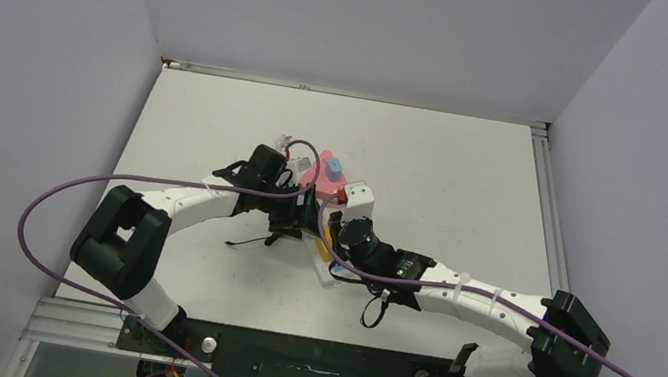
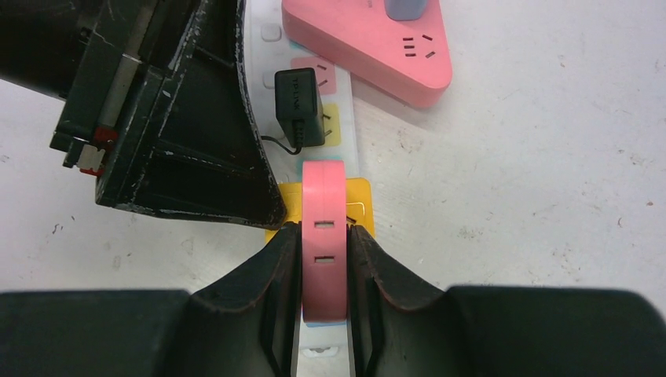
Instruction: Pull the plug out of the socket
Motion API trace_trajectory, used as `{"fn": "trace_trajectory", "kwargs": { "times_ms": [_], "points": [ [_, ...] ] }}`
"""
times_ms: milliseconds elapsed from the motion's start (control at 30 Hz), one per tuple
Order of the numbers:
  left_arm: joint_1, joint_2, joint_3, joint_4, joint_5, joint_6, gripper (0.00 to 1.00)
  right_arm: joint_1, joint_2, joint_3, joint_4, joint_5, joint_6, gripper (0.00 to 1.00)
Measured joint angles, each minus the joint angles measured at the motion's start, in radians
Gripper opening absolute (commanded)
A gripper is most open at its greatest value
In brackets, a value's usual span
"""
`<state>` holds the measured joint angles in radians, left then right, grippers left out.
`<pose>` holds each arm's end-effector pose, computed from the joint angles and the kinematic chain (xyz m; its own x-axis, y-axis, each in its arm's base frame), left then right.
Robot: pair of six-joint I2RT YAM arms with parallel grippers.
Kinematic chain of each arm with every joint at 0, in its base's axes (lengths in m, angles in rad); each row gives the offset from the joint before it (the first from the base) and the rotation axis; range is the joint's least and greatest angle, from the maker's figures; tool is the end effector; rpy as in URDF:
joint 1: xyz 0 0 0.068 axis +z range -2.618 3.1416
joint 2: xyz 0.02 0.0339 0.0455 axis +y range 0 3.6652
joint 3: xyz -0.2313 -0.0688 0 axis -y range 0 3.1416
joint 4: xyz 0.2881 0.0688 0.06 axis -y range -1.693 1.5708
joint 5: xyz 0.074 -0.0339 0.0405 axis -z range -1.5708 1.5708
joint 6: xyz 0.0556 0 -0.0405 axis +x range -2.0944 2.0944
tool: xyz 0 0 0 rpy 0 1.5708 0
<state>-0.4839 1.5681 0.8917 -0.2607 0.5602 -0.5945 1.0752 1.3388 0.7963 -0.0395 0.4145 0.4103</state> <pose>0.2990 -0.1905 0.1137 -0.9677 -0.0274 -0.2507 0.1577 0.7099 -0.6864 0.1856 0.2962 0.1726 -0.4971 -0.1517 -0.8543 -0.4874 0.8634 0.1302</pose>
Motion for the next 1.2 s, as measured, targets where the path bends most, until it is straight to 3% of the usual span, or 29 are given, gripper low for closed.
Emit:
{"fn": "trace_trajectory", "kwargs": {
  "times_ms": [133,600,1200],
  "points": [
    [-0.002,0.006,0.0,0.004,0.003,-0.001,0.64,0.002,0.002,-0.007,0.017,0.001,0.004,0.05],
    [-0.021,0.041,0.021,0.034,0.048,-0.023,0.41,0.008,0.002,-0.019,0.043,0.005,-0.005,0.05],
    [-0.048,0.051,0.055,0.016,0.025,-0.021,0.33,-0.001,-0.005,-0.023,0.032,0.027,-0.014,0.05]
  ]
}}
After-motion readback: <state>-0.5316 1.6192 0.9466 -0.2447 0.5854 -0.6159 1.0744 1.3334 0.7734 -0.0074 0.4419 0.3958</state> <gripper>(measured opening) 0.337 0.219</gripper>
